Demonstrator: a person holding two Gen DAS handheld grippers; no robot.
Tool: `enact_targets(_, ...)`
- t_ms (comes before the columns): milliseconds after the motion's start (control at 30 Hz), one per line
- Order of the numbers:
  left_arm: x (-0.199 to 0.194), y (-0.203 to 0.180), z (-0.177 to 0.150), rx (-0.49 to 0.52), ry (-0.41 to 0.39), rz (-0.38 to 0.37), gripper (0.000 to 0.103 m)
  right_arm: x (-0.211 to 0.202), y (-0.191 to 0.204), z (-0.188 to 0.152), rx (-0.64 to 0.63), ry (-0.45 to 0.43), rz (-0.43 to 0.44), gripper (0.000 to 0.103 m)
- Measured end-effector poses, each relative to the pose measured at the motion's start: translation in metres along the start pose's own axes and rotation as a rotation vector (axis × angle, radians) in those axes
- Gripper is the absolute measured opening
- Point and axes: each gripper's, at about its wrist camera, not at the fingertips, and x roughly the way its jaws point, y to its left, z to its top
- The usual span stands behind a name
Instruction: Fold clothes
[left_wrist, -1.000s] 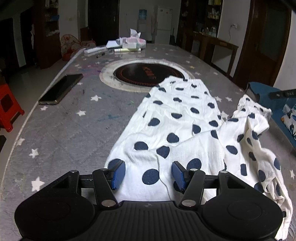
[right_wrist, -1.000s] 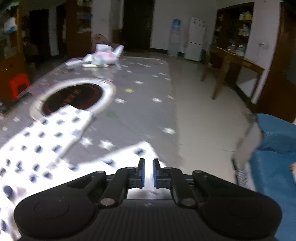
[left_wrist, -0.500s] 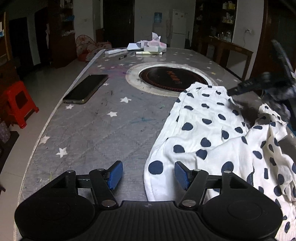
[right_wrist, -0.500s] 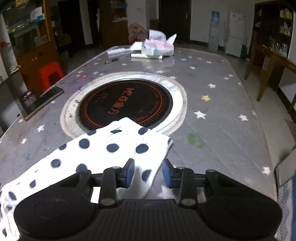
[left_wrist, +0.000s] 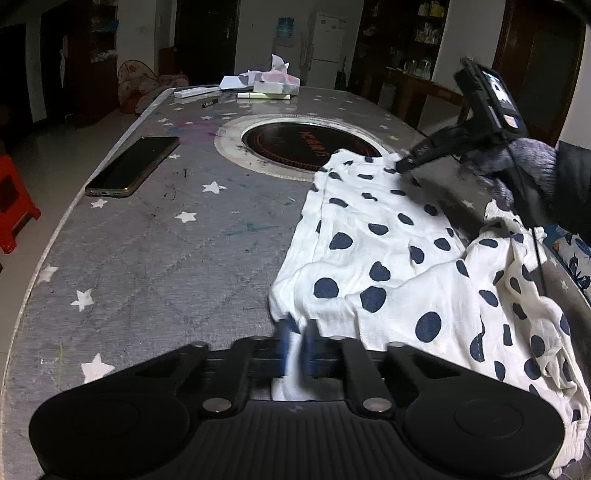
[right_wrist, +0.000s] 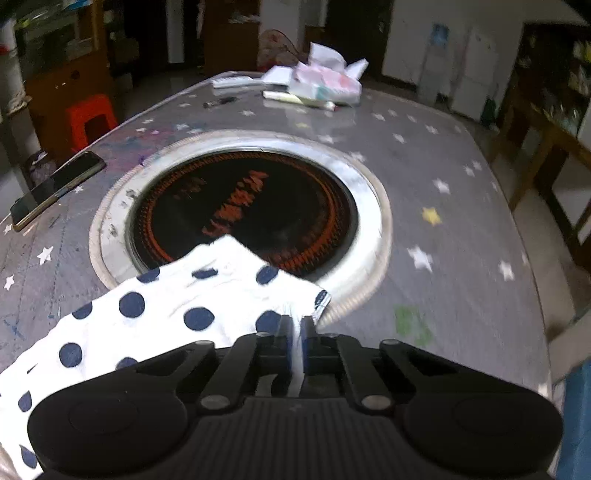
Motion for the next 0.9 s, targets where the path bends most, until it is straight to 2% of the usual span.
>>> enact_targets(200,-0.010,0.013,0.003,-0.030,-0.035,0.036,0.004,0.000,0.034,0.042,-0.086,-0.088,0.013,0.002)
enact_targets(433,-0.022,0.033,0.004,-0.080,-0.055,0.113,0.003,0.002,0.064,0.099,-0.091,-0.217,0.058,0.002)
enact_targets(500,-0.022,0.038,0.004,-0.093,-0.048,0.136,0.004,0.003,0.069,0.107,-0.099,-0.221,0.063,0.008)
enact_targets(567,-0.022,0.042,0.003,-0.099,-0.038,0.143,0.004,0.005,0.074,0.112,-0.111,-0.212,0.065,0.010)
enact_targets(733,-0.020,0.042,0.003,-0.094,-0.026,0.151,0.008,-0.003,0.068,0.097,-0.160,-0.147,0.087,0.013)
enact_targets(900,-0.023,0.042,0.006,-0.093,-0.040,0.168,0.012,-0.025,0.038,0.052,-0.175,-0.055,0.065,0.015)
